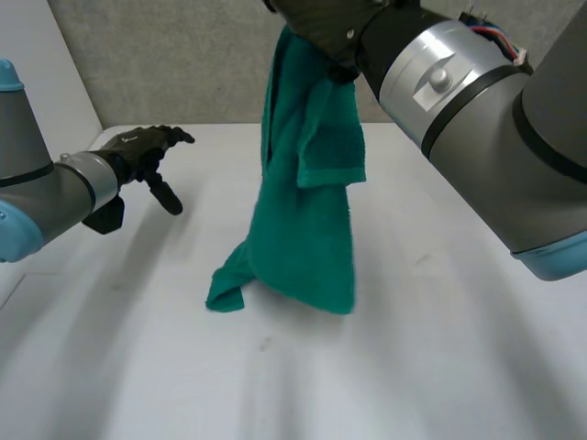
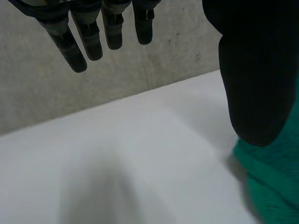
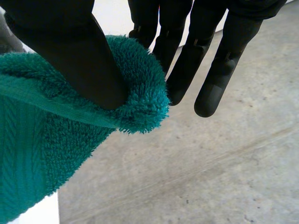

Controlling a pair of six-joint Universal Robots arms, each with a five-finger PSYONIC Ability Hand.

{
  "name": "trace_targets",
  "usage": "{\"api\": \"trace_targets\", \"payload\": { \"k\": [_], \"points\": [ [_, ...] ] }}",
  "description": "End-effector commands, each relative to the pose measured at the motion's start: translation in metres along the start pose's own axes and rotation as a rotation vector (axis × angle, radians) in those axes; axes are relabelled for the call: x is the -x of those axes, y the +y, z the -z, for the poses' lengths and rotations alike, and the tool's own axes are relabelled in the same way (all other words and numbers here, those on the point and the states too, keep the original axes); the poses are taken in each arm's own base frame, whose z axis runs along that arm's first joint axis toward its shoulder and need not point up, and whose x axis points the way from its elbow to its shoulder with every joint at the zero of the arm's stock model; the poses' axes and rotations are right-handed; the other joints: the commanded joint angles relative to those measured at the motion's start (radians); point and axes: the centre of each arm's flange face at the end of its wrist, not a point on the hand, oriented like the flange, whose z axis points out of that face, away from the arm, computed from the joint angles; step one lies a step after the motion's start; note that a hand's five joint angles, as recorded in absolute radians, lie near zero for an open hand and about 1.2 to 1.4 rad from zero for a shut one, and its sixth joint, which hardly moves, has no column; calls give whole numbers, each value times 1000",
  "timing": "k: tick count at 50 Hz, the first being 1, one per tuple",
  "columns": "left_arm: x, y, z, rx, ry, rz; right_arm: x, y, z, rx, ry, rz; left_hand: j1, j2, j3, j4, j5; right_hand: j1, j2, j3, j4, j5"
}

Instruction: Fold the laundry.

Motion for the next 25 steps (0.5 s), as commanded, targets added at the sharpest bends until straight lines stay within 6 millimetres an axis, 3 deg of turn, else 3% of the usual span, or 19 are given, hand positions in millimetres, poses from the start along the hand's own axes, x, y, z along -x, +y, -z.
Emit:
{"api": "trace_targets", "payload": {
  "k": [1,5,12,25],
  "points": [
    [-12,7,17,79,34,81,8,12,3,23,-45,22,-22,-27,-33,-23,-50,299,218,208,202,252],
    [-23,21,21,132,62,92,10,14,4,35,-44,17,-22,-27,-33,-23,-50,299,218,208,202,252],
    [-58,40,23,176,132,104,9,5,8,35,-33,-24,-22,-27,-33,-23,-50,299,218,208,202,252],
    [-106,55,1,147,124,115,5,-21,25,18,-45,-150,-22,-27,-33,-23,-50,299,218,208,202,252]
  ]
}}
